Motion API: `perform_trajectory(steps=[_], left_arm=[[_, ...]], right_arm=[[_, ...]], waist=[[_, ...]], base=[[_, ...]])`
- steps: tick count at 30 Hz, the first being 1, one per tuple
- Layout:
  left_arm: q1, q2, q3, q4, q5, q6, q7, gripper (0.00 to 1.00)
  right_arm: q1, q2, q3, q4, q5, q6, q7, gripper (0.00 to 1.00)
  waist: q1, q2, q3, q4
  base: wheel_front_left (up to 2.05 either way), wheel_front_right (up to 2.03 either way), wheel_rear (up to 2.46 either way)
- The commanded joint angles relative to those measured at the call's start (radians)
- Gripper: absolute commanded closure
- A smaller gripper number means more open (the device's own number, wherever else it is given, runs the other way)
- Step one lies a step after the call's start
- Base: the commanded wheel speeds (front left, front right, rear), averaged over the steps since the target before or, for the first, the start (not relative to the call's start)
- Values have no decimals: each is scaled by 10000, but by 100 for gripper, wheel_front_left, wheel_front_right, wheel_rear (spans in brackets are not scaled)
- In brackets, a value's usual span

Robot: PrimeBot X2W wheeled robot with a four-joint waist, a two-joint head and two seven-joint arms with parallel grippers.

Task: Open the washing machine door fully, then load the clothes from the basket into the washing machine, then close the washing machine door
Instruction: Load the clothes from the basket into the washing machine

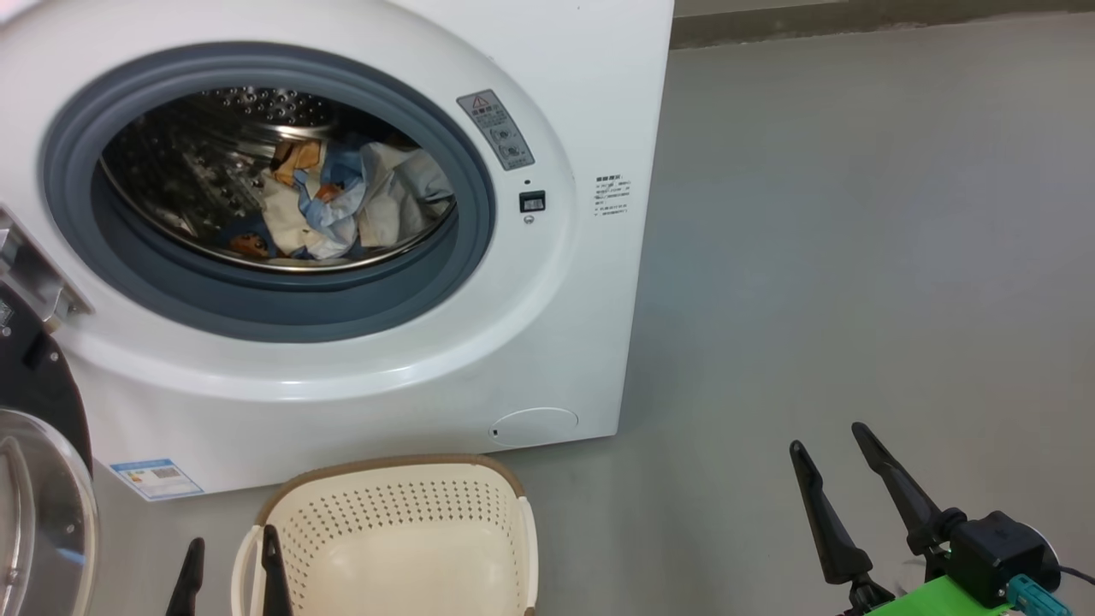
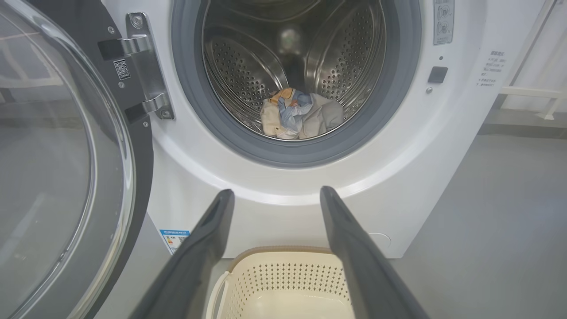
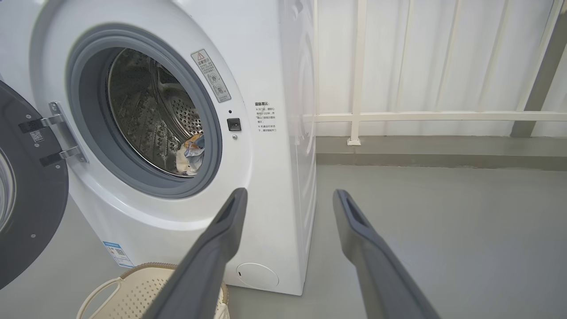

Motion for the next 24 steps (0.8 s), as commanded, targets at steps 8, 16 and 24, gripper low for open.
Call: perform_trajectory(steps=[8, 16, 24], left_arm=[[13, 59, 270, -289, 16, 114, -65, 0], [14, 59, 226, -351, -24, 166, -65, 0], [28, 59, 182, -398, -22, 203, -65, 0]], right_arm=[[54, -157, 181, -203, 42, 16, -48, 0], [81, -170, 199, -218, 46, 16, -48, 0], [73, -187, 226, -220, 60, 16, -48, 0]], waist=[[0, 0, -171, 11], [0, 0, -250, 91], [0, 0, -329, 109]], base=[[0, 0, 0], [0, 0, 0], [0, 0, 0]])
